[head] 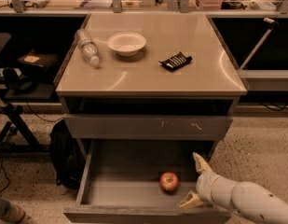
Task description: Pick apple from middle drawer and place on counter
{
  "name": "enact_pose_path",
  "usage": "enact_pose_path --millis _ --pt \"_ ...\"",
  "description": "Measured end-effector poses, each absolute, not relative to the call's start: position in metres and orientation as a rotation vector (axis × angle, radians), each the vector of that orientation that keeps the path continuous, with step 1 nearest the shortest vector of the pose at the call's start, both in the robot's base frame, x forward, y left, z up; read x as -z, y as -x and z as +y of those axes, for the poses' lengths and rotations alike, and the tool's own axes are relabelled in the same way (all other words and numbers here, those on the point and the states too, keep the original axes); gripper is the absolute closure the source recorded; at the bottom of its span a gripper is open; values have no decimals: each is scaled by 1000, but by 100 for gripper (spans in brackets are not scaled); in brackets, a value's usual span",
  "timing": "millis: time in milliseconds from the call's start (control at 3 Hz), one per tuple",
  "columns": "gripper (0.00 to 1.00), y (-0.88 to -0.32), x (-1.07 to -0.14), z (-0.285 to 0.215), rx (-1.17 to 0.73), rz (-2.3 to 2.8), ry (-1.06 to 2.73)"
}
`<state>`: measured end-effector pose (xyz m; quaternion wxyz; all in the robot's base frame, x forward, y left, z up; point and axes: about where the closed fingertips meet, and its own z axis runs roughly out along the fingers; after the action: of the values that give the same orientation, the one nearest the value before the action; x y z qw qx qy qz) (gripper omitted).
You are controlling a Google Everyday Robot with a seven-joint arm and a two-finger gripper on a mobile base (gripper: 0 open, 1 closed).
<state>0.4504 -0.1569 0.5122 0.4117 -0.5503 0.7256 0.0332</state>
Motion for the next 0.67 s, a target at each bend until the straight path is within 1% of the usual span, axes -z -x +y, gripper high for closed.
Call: enact_pose_path --millis 333,667 --pt "0 -478 -588 -124 -59 1720 1408" --pt "0 -481 -612 -126 2 1694 1435"
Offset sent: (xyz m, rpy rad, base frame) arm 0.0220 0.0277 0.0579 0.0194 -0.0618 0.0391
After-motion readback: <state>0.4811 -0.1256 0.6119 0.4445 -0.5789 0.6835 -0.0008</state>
